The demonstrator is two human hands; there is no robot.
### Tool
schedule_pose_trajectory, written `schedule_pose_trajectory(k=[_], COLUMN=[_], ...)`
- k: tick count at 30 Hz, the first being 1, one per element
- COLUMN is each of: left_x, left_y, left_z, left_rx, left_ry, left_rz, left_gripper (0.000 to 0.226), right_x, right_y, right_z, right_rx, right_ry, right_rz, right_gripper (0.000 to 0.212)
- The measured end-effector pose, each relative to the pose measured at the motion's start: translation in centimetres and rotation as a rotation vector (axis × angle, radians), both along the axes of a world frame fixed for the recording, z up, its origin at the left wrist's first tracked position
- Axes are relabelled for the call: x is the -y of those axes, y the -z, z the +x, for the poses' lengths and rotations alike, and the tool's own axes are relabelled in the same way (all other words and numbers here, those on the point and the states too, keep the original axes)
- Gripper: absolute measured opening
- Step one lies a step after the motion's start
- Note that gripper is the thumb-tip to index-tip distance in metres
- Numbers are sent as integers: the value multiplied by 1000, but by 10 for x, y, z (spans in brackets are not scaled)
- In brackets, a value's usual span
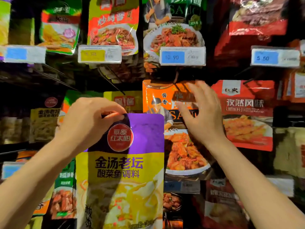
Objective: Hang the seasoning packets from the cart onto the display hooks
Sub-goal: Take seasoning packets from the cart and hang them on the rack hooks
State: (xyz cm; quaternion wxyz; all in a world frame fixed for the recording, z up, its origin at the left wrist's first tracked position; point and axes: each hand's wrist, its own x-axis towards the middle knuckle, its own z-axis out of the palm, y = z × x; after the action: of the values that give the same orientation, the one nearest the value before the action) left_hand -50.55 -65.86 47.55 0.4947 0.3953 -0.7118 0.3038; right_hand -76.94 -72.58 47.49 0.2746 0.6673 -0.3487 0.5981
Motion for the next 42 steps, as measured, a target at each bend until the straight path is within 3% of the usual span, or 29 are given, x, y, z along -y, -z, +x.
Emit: schedule_pose_trajectory(k=[2,4,6,10,14,17,22,25,27,30,33,37,42], left_x=[0,-1,-3,-5,-7,-11,-16,-18,-20,-21,-28,-40,-54], left_y=[3,4,5,7,10,14,23,28,30,31,30,35,54], left_z=[0,0,0,2,5,4,1,2,4,7,7,7,25], left_rx=[16,23,17,15,1,-17,-37,-23,-45,-82,-97,-44,-146], left_ry=[7,31,44,60,91,109,92,72,87,92,125,80,66], left_rz=[-2,-7,-4,19,73,110,150,164,187,174,163,151,246], left_gripper=[21,20,19,20,20,11,8,8,8,9,6,9,9], right_x=[-9,-5,3,33,64,79,84,74,55,4,-42,-64,-66], right_y=[19,25,18,11,20,23,14,12,10,8,19,40,56], right_z=[10,15,18,23,19,17,12,12,17,27,36,57,86], right_rx=[-244,-357,-354,-372,-435,-469,-534,-458,-286,6,-4,-101,-147], right_ry=[101,195,235,172,152,228,270,134,-116,-692,-989,-871,-827], right_rz=[147,303,404,614,840,889,928,910,839,859,809,511,378], right_gripper=[64,80,85,73,83,85,86,76,64,40,28,26,30])
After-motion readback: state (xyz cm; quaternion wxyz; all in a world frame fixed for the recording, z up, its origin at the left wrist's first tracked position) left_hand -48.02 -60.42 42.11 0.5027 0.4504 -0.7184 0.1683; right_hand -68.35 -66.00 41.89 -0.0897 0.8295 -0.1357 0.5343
